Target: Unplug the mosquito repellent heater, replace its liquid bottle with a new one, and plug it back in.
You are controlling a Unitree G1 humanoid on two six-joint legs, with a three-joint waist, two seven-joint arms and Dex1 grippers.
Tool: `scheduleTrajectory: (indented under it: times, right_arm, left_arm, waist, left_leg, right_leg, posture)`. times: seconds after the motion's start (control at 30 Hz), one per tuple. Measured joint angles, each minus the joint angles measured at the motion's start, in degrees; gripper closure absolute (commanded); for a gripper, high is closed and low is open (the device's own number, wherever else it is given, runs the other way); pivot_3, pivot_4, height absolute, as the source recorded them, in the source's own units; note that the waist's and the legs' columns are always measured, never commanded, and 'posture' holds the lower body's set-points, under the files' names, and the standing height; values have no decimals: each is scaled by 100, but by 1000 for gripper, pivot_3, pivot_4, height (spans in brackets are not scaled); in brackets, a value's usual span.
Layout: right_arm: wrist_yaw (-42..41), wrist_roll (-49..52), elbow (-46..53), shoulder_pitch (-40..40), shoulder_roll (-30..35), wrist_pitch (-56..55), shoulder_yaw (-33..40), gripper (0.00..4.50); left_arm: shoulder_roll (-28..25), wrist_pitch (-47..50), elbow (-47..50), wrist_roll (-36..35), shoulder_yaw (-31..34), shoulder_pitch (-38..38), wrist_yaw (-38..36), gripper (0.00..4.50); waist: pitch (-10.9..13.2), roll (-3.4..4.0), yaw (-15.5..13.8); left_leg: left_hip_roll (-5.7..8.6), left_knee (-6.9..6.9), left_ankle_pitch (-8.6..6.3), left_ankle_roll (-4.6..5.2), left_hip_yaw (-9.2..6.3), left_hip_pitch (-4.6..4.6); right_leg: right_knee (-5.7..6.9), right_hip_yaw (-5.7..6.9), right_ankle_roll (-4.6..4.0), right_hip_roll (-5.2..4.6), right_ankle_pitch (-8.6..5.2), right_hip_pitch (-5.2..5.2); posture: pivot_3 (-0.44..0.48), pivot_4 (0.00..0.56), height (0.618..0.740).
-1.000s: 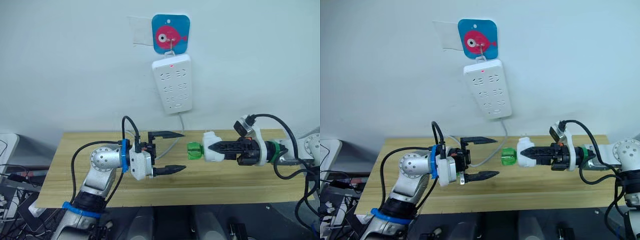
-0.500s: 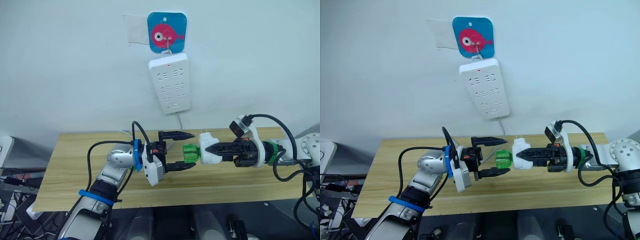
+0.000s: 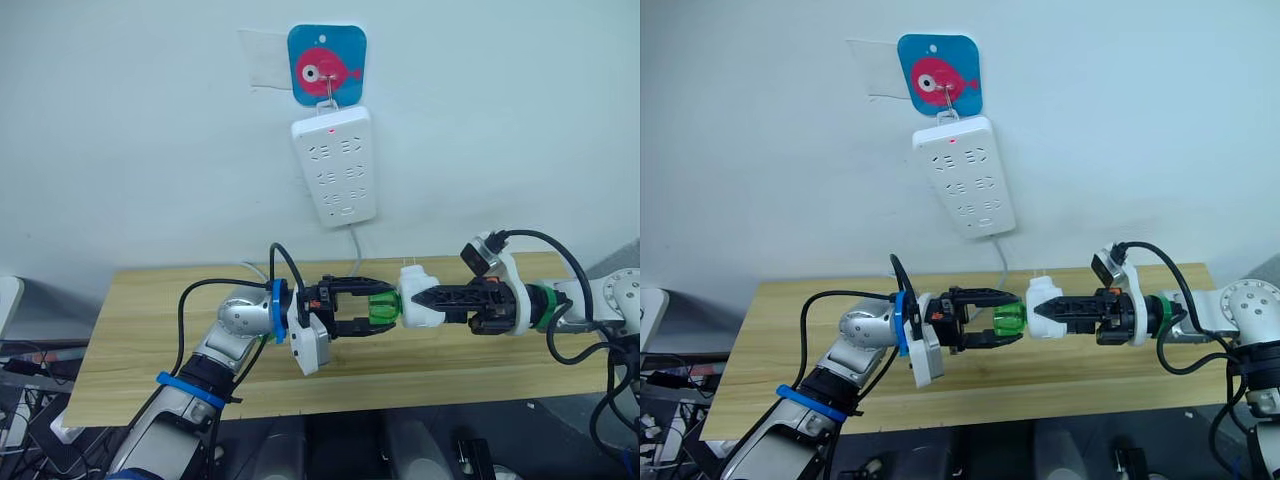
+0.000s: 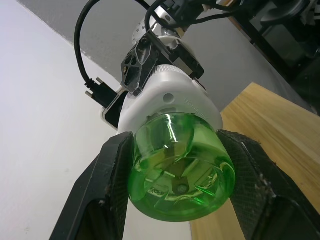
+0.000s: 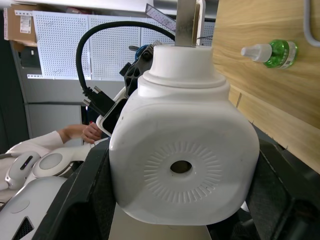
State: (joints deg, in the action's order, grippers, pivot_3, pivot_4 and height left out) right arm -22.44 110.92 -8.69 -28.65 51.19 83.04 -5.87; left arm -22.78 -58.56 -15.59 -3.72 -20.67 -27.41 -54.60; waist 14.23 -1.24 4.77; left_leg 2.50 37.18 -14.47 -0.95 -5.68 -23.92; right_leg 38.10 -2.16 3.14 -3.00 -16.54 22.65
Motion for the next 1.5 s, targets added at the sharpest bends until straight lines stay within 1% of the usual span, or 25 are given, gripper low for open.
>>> scheduleTrajectory:
  times: [0.07,0.1,0.13,0.17,0.23,0.27,0.33,0.37,0.47,0.5,0.6,0.7,0.73,0.87,0.93,1.03,1.1,1.17,1.27,1.33,1.4,1.43,1.5]
  right_arm:
    - [0,0,-1,-1,16,-19,1,1487]
    - [1,0,-5,-2,23,-58,8,1487]
    - [3,0,-6,-6,38,-89,15,1487]
    - [4,0,-6,-18,60,-138,33,1487]
    - [-29,-61,-7,-48,134,-174,141,1487]
    - [-125,-129,0,-73,167,-166,184,1487]
    - [-458,-396,115,-82,213,-89,269,1487]
    - [-609,-512,174,-81,218,-18,278,1487]
    - [-929,-805,358,-81,182,157,230,1487]
    - [-1019,-951,410,-83,122,194,203,1487]
    - [-1170,-1261,440,-87,9,258,131,1487]
    - [-1262,-1466,485,-115,-54,337,95,1487]
    - [-1296,-1522,506,-115,-70,382,92,1487]
    - [-1414,-1624,513,-112,-80,489,73,1487]
    - [-1461,-1667,495,-115,-97,494,75,1487]
    - [-1473,-1771,325,-97,6,637,195,1487]
    - [-1474,-1780,273,-101,2,683,264,1487]
    - [-1475,-1792,271,-100,-7,750,289,1487]
    - [-1475,-1797,227,-101,-8,812,309,1487]
    - [-1475,-1808,116,-113,-11,860,367,1487]
    - [-1475,-1889,-81,-130,-17,870,459,1487]
    - [-1475,-1939,-130,-131,-13,871,482,1487]
    - [-1477,-1999,-183,-172,-53,888,477,1487]
  left_arm:
    - [3,142,3,-79,-39,-3,0,2215]
    - [0,377,58,-226,-80,7,-40,2215]
    - [-10,691,160,-423,-123,25,-117,2215]
    - [-48,1386,429,-776,-191,95,-206,2215]
    - [-255,3615,1259,-1973,-414,175,-240,2215]
    - [-391,4858,1645,-2756,-450,159,-189,2215]
    - [-828,7795,2198,-4947,-401,-160,219,2215]
    - [-958,8860,2224,-5825,-296,-310,465,2215]
    - [-1065,10938,1837,-7618,-5,-555,1125,2215]
    - [-1048,11546,1559,-8135,85,-630,1402,2215]
    - [-896,12505,905,-9040,266,-653,2043,2215]
    - [-783,13072,464,-9629,343,-649,2488,2215]
    - [-765,13206,434,-9678,379,-638,2570,2215]
    - [-690,13421,473,-9725,528,-595,2801,2215]
    - [-632,13442,500,-9709,652,-565,2914,1472]
    - [-814,13455,439,-9480,1042,-395,3046,614]
    - [-827,13470,448,-9354,1217,-372,3052,18]
    - [-793,13462,488,-9168,1333,-370,3114,18]
    - [-723,13419,497,-9114,1603,-378,3306,18]
    - [-962,13033,1145,-8419,1626,-366,2965,18]
    - [-1531,12109,2458,-7124,1531,-399,2062,18]
    - [-1650,11821,2794,-6790,1541,-450,1819,18]
    - [-1806,10699,3431,-5641,1359,-338,1171,18]
  waist:
    - [0,0,11]
    - [0,0,18]
    - [0,1,21]
    - [1,1,26]
    - [4,5,38]
    - [5,5,40]
    - [4,7,44]
    - [3,9,51]
    - [4,9,83]
    - [4,9,93]
    - [5,8,93]
    - [7,4,86]
    - [7,4,78]
    - [7,5,52]
    - [7,5,34]
    - [7,5,38]
    - [7,5,27]
    - [7,5,20]
    - [7,5,12]
    - [10,0,18]
    - [17,-9,16]
    - [14,-4,2]
    - [7,8,3]
  left_leg:
    - [0,0,0,0,0,1]
    - [0,0,0,0,-1,0]
    - [0,0,0,0,0,0]
    - [-1,0,0,0,-2,0]
    - [-1,1,0,0,-10,-3]
    - [-1,2,0,0,-14,-3]
    - [-6,4,0,1,-37,-4]
    - [-7,3,0,1,-39,-3]
    - [-7,4,0,0,-35,0]
    - [-7,7,0,0,-32,0]
    - [-7,16,0,0,-19,1]
    - [-7,52,0,0,-10,-11]
    - [-6,67,0,0,-4,-18]
    - [-8,77,1,-2,4,-18]
    - [-8,75,1,-2,7,-20]
    - [-8,71,1,-2,13,-23]
    - [-8,74,1,-2,13,-24]
    - [-6,76,1,-2,16,-24]
    - [-6,77,1,-2,16,-26]
    - [-7,76,2,-4,13,-37]
    - [-7,73,4,-8,17,-42]
    - [-6,71,5,-11,24,-41]
    - [-4,71,2,-5,41,-37]
  right_leg:
    - [1,0,0,1,0,0]
    - [1,0,0,1,0,0]
    - [2,0,0,1,0,0]
    - [2,0,0,1,0,0]
    - [2,1,0,1,0,1]
    - [2,3,0,2,0,2]
    - [2,21,0,7,-1,0]
    - [3,23,0,11,-1,0]
    - [6,22,0,35,-2,0]
    - [8,24,0,55,-2,0]
    - [22,15,0,57,-2,6]
    - [64,-1,1,56,-4,30]
    - [85,-5,1,56,-4,43]
    - [94,-14,0,52,-3,48]
    - [92,-15,0,43,-3,52]
    - [91,-18,0,38,-3,59]
    - [91,-17,0,35,-3,58]
    - [91,-18,0,32,-3,57]
    - [91,-18,0,28,-3,57]
    - [90,-21,-1,29,-2,64]
    - [87,-22,-2,31,-1,68]
    - [85,-20,-2,30,-1,67]
    - [82,-27,-2,22,-1,66]
  posture:
    - [-162,266,740]
    - [-162,266,740]
    - [-162,266,740]
    - [-167,263,740]
    - [-159,257,740]
    - [-159,257,740]
    - [-152,253,740]
    - [-152,253,740]
    - [-152,253,740]
    - [-152,253,740]
    - [-152,253,740]
    - [-151,245,740]
    - [-149,245,740]
    - [-146,242,740]
    - [-146,242,740]
    - [-143,243,740]
    - [-143,243,740]
    - [-150,245,740]
    - [-151,245,740]
    - [-145,250,740]
    - [-134,252,740]
    - [-134,252,740]
    - [-121,257,740]
